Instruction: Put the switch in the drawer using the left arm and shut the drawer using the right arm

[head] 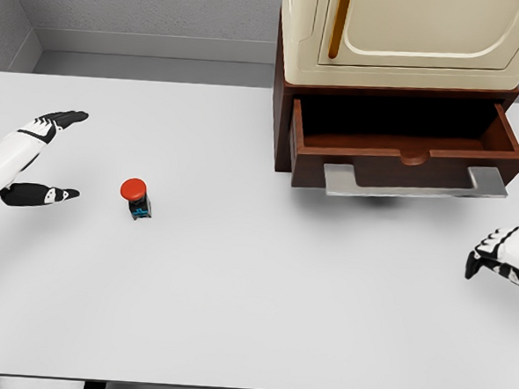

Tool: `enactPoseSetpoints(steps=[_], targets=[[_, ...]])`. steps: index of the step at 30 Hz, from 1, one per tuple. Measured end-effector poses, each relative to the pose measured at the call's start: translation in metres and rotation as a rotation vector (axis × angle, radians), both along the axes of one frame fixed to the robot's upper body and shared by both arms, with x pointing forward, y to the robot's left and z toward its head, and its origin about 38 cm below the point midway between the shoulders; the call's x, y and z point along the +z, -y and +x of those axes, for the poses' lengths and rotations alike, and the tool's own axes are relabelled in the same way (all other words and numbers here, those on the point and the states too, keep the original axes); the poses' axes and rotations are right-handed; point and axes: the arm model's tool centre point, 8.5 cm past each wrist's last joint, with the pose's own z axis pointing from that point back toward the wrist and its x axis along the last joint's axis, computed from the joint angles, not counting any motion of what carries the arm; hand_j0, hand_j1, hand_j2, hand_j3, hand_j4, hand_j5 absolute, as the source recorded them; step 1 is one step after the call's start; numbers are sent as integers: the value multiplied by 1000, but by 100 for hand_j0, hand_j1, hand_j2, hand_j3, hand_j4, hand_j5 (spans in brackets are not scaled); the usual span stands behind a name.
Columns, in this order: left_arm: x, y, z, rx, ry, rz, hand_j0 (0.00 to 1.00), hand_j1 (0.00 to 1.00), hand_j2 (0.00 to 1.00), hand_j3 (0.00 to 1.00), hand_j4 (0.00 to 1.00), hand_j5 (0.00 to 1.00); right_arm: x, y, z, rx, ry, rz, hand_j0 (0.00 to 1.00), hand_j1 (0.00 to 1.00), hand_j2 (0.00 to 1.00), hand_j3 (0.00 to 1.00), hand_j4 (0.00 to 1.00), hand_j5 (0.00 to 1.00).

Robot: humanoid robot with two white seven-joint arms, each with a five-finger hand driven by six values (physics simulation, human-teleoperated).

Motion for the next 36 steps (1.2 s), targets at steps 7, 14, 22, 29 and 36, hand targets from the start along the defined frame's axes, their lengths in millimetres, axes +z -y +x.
enactPoseSetpoints(steps=[7,14,22,29,36], targets=[[1,-1,-1,3,7,-19,100,100,100,100,100,100,1,-9,-2,29,1,5,38,38,38,38,38,38],[14,1,-3,-86,-42,-266,100,100,100,100,100,100,8,-12,1,32,28,15,42,42,42,42,42,42],[9,18,-3,-146,-112,-462,100,100,100,100,100,100,8,-16,0,44,25,12,50,50,50,50,50,50],[-25,29,6,-42,-355,-592,100,100,100,100,100,100,7,-17,0,45,25,18,55,55,55,55,55,55],[-48,35,8,22,-494,-640,100,100,100,100,100,100,9,-18,2,45,38,25,55,55,55,55,55,55]])
